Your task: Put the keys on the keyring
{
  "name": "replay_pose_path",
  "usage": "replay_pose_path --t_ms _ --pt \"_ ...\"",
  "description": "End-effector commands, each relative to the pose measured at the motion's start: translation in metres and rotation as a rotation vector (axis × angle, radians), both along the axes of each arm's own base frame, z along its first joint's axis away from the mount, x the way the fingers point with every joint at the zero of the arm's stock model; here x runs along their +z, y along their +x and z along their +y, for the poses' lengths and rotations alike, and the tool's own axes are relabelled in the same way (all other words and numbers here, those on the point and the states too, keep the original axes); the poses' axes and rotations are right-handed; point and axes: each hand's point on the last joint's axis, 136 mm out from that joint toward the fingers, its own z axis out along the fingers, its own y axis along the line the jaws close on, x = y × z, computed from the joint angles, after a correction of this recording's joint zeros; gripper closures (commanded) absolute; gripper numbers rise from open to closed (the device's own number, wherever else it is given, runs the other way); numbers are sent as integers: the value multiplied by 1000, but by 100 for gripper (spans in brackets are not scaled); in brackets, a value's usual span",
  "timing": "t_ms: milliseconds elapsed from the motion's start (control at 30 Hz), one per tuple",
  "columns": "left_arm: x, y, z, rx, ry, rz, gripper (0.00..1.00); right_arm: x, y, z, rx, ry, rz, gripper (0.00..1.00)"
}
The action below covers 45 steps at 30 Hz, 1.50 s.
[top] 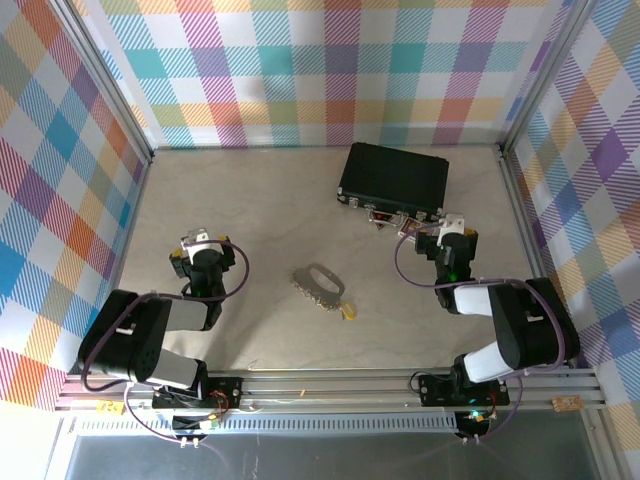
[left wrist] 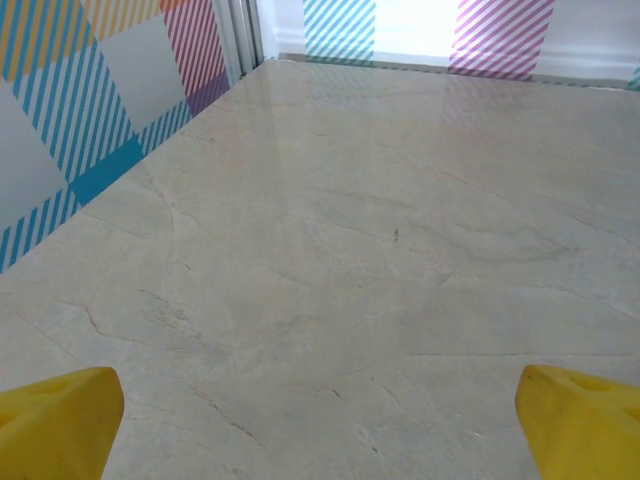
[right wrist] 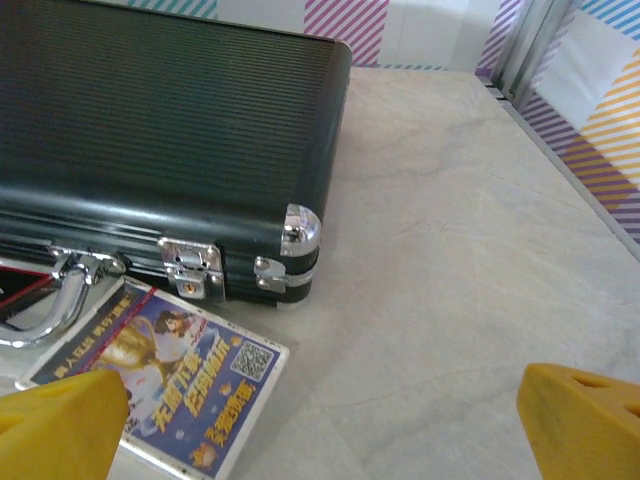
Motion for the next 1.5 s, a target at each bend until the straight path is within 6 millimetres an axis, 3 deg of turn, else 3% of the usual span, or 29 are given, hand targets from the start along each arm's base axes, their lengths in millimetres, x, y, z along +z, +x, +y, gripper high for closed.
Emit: replay_pose_path --t_ms 0,233,700,1467 --pt "18 14 -1 -18 -18 -77 0 7 12 -2 13 68 -8 1" --pt "16 18 2 -35 -54 -68 0 -1 19 -6 28 130 54 1" --pt "-10 43 -17 -204 -95 21 0 -6 11 -5 104 195 -16 1" --pt "-11 43 -18 -201 -90 37 0 -7 12 -4 99 176 -3 1"
